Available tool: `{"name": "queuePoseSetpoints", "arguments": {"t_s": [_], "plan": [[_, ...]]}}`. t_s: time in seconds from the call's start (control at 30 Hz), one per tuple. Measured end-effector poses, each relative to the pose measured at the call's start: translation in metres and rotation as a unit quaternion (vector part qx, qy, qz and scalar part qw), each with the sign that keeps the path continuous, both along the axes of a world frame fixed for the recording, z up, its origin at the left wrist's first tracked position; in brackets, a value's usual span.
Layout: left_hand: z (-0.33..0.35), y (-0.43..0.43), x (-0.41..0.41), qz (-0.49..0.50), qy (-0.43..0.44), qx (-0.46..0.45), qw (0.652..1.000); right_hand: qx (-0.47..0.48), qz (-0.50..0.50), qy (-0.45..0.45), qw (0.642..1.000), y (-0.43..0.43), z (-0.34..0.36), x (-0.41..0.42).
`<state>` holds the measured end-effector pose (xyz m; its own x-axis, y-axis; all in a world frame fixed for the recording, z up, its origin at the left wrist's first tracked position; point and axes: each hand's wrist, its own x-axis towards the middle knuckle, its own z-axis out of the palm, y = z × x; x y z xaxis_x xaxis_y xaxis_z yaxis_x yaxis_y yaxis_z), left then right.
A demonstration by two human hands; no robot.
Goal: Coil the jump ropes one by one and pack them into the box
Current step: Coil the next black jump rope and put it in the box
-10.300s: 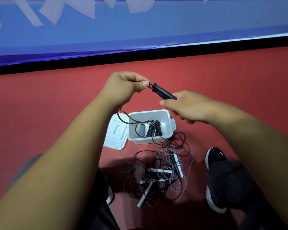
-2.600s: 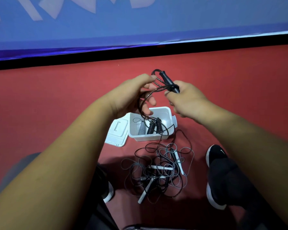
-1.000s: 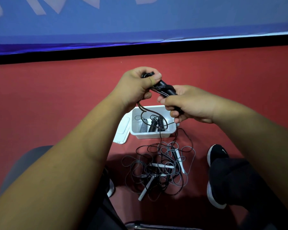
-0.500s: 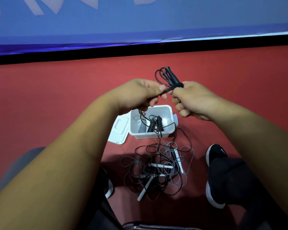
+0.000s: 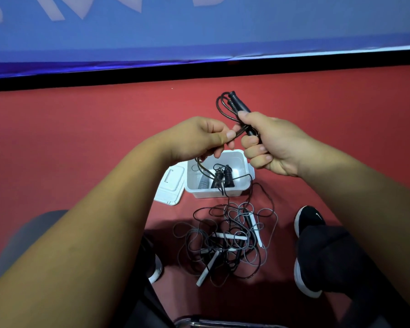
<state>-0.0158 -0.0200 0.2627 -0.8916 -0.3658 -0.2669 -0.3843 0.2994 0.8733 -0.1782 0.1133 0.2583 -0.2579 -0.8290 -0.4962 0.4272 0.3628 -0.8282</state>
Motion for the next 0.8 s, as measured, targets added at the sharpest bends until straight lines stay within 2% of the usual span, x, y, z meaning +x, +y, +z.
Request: {"name": "queuePoseSetpoints", "arguments": {"t_s": [0.33,0.6,0.8], "plan": [[-0.004,0.0,0.001,-0.042,-0.039,0.036,0.998,-0.021,-0.095,0.03,0.995,-0.005,0.001,-0.001],[0.006,-0.013,0.01,-0.101,-0.079,0.089,0.988,-0.015,-0.081,0.043,0.996,-0.002,0.001,-0.003],[0.006,-0.018,0.015,-0.095,-0.08,0.108,0.986,-0.007,-0.085,0.044,0.995,-0.006,-0.011,-0.003]]}}
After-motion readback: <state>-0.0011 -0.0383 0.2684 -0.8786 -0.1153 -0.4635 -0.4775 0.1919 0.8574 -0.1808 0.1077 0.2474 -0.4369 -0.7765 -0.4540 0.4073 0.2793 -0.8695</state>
